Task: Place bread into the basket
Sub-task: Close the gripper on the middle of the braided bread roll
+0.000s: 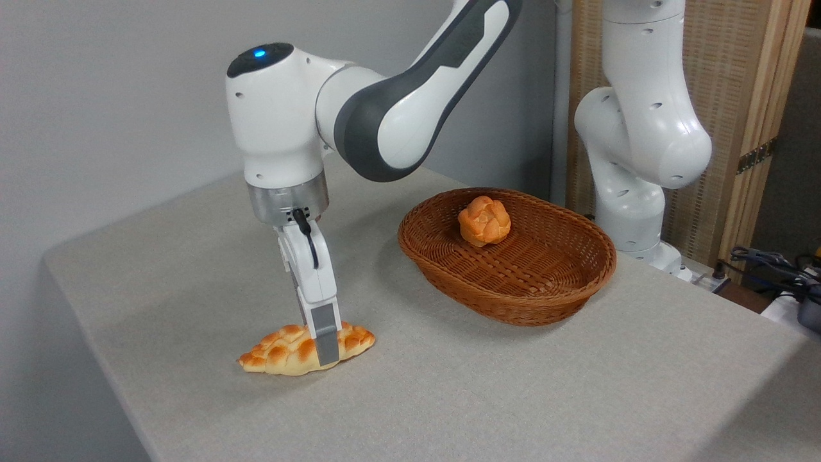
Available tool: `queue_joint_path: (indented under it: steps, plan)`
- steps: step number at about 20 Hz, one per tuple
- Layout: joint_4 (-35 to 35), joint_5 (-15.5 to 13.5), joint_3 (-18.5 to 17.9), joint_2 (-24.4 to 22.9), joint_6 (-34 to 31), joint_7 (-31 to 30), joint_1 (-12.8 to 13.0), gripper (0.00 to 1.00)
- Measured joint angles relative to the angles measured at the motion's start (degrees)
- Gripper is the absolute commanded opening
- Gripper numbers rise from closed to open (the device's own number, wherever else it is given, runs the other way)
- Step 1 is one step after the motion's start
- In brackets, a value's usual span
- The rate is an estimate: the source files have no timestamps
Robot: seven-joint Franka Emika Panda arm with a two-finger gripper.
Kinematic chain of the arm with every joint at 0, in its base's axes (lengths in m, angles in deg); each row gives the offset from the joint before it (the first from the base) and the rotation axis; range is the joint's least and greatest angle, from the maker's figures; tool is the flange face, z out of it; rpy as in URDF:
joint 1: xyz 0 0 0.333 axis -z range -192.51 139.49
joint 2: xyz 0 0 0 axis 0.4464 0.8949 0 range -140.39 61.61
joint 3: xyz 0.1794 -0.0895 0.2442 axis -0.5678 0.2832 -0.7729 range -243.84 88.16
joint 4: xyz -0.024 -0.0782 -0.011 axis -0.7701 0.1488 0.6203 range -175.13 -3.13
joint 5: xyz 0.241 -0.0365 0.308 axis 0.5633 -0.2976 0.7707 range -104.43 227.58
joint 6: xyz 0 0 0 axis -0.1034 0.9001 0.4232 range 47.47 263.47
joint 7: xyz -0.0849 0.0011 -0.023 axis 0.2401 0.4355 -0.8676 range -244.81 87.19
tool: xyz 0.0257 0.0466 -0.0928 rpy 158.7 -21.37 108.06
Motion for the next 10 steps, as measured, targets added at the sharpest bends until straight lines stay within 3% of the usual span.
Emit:
queue_joint_path:
  steps: [3, 4, 7, 8, 10]
  plan:
    - [0.0, 0.0, 0.0, 0.4, 0.0, 0.1, 0.0, 1.00]
    - [0.0, 0.0, 0.0, 0.4, 0.0, 0.1, 0.0, 0.92]
    - [0.0, 0.0, 0.0, 0.4, 0.0, 0.1, 0.1, 0.55]
    - [0.0, 0.0, 0.1, 0.5, 0.0, 0.1, 0.1, 0.48]
    - [0.0, 0.0, 0.2, 0.7, 0.0, 0.1, 0.3, 0.46]
